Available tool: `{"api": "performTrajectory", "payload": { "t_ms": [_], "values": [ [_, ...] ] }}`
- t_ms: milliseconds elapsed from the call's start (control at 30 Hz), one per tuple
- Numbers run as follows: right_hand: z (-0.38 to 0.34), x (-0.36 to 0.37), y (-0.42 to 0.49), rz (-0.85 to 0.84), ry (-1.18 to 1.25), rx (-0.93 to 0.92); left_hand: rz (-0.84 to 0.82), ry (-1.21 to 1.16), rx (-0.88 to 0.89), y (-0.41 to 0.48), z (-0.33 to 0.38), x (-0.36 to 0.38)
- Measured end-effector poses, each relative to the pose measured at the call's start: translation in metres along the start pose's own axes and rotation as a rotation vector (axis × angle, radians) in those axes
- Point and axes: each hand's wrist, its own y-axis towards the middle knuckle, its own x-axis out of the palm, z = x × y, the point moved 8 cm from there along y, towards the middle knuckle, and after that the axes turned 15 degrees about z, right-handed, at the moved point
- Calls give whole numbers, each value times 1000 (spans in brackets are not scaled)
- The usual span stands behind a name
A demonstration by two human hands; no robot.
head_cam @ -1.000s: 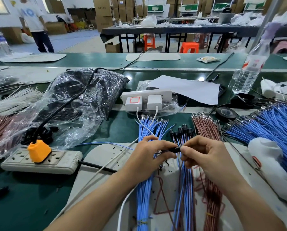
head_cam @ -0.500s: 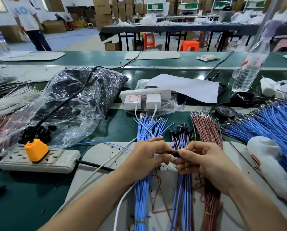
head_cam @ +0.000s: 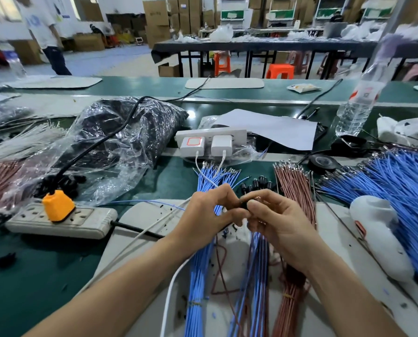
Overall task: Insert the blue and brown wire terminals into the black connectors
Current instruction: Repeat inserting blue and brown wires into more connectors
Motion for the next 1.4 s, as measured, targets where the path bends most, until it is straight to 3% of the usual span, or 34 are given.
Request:
{"api": "performTrajectory", "payload": {
  "t_ms": [133, 200, 300, 667, 800, 967, 1067, 1200, 1400],
  "values": [
    [-34, -42, 9, 272, 267, -78, -30, 115, 39, 2, 9, 2],
    [-50, -77, 9, 453, 416, -133, -52, 126, -46, 3, 12, -3],
    [-55, -101, 7, 639, 345, -201, -228, 86, -156, -6, 28, 1],
    [-50, -84, 6, 565, 335, -174, -768, -59, -445, -75, 96, 24],
    [-49, -86, 4, 601, 385, -127, -1011, -5, -267, -83, 137, 4],
    [-48, -93, 4, 657, 311, -171, -1168, 27, -161, -87, 150, -19],
    [-50, -90, 5, 635, 176, -269, -976, 146, -170, -67, 112, -14],
    [-43, -64, 9, 451, 18, -284, -587, 634, -107, -30, 35, -25],
    [-33, -26, 0, 249, -241, -353, -474, 791, -110, -17, -9, -17]
  ]
}}
